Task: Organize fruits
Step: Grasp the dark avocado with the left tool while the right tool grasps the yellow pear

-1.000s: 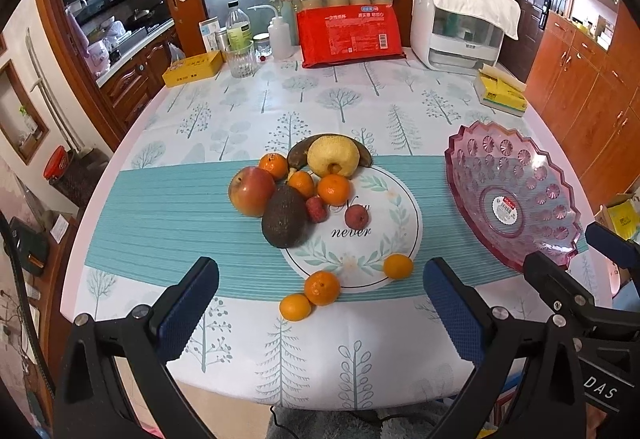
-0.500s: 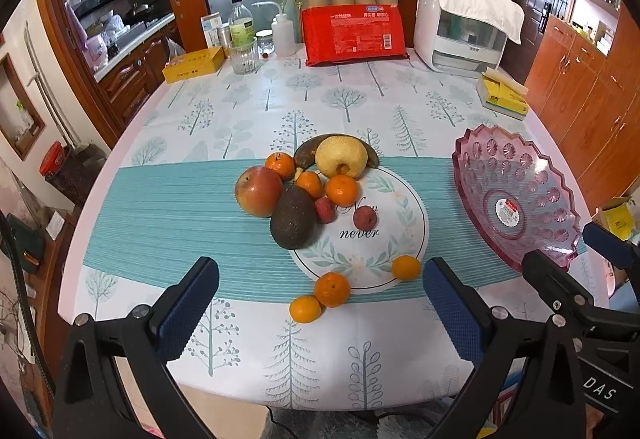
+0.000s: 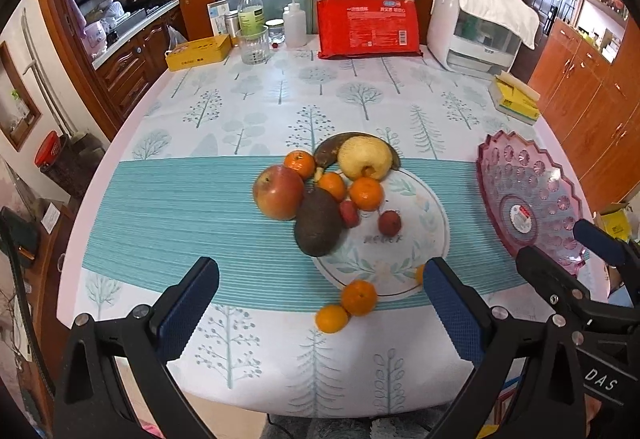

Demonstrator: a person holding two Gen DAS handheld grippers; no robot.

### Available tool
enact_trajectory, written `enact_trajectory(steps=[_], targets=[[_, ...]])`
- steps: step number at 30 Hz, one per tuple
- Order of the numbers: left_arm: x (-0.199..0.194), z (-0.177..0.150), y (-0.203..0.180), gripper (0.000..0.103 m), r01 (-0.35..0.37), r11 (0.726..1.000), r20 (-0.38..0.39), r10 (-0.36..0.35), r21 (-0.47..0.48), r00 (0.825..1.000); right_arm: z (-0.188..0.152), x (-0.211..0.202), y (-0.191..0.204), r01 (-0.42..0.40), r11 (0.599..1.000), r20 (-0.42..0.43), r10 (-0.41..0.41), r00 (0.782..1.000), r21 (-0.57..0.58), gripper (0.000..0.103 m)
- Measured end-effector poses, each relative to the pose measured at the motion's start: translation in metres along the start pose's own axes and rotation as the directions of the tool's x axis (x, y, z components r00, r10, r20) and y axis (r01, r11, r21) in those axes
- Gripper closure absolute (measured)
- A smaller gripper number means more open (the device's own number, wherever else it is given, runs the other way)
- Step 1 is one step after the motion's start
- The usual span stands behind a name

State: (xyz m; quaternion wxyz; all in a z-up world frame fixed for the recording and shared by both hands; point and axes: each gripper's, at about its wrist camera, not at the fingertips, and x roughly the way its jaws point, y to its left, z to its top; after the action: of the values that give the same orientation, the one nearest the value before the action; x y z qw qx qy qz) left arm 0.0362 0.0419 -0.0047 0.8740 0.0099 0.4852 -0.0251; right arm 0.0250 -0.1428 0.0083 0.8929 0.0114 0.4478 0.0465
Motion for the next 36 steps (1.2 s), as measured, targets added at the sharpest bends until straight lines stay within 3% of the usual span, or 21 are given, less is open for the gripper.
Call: enact_trajectory(steps=[8,14,22,32,36], targets=[[0.015,0.024,0.034,0.001,-0.019,1.000,-0.021,0.018,-0.014,1.000,0.026,0.027,0.014,-0.036,0.999,-0.022,0.036,0.999,0.008,0.012],[0.051,0.034,0.048,0.001,-0.048,0.999,-0.073,0.046,-0.017,0.996,0.051,0.063,0.022,-0.051,0.999,-0.064,0.051,0.997,0.014,0.012],[0.126,0.025,0.039,0.008,0.077,0.997,-0.229,-0.080,-0.022,0.970,0.080,0.146,0.027,-0.060,0.998,-0.158,0.063,0.985,0.027,0.012],[0.184,0.018,0.025,0.011,0.106,0.991,-0.294,-0.127,-0.087,0.947,0.097,0.243,0.022,-0.107,0.979,-0.322,0.160,0.933,0.176,0.012],[0.191,0.017,0.021,0.021,0.112,0.989,-0.312,-0.136,-0.094,0.940,0.094,0.256,0.024,-0.122,0.974,-0.344,0.183,0.921,0.190,0.012]])
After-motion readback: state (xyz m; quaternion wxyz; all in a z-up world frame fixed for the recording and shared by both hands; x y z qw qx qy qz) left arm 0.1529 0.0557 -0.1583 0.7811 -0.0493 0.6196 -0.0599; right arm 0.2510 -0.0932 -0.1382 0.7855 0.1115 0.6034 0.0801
